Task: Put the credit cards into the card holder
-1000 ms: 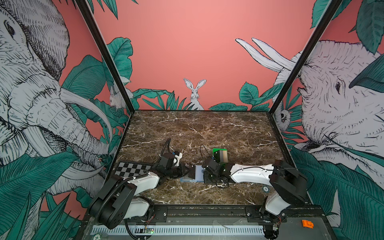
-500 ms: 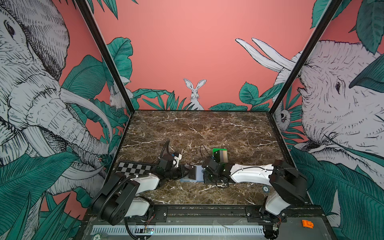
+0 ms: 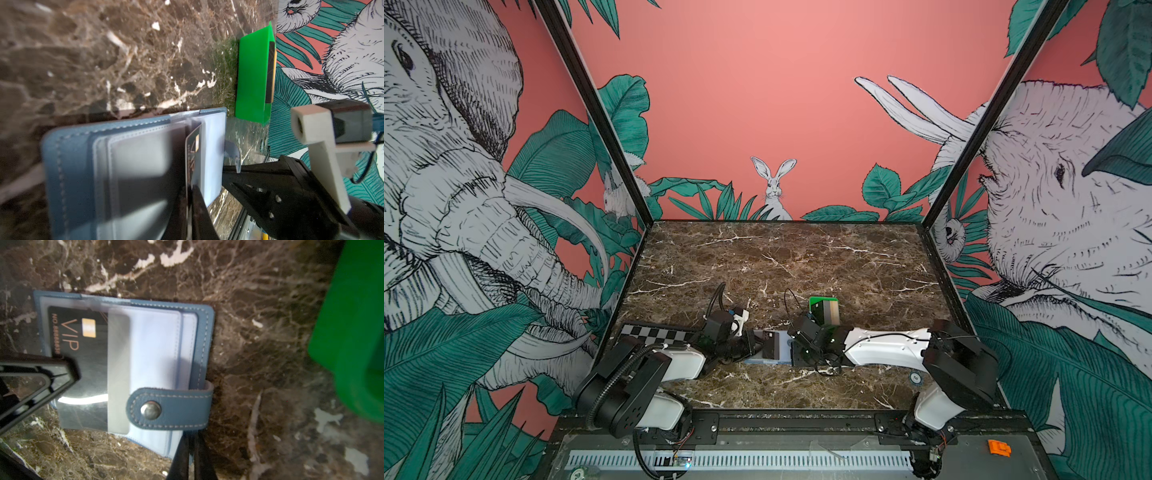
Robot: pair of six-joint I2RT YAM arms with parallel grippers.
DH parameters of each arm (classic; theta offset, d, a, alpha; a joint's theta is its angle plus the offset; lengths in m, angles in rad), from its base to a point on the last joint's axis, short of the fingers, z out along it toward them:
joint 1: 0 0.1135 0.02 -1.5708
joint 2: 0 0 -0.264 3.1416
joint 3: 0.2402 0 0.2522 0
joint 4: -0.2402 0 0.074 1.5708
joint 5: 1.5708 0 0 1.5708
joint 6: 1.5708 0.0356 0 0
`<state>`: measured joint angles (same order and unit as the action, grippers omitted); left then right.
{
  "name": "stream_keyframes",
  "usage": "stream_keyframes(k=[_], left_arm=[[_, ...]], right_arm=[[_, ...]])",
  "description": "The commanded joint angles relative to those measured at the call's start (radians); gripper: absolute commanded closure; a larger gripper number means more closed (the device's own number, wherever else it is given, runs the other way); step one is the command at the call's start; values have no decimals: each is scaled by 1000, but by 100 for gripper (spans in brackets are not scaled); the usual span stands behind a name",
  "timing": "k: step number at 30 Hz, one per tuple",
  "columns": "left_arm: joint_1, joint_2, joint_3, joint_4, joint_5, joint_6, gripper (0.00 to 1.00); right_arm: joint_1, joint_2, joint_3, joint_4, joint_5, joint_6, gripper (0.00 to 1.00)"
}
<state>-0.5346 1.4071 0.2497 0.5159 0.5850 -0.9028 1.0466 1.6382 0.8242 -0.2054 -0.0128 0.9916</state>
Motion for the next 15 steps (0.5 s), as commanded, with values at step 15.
stream_keyframes(k=[15], left_arm=[[-21,-45,58,-282,-81,74,77]], right_arm=[[5,68,-22,26,3,2,92]])
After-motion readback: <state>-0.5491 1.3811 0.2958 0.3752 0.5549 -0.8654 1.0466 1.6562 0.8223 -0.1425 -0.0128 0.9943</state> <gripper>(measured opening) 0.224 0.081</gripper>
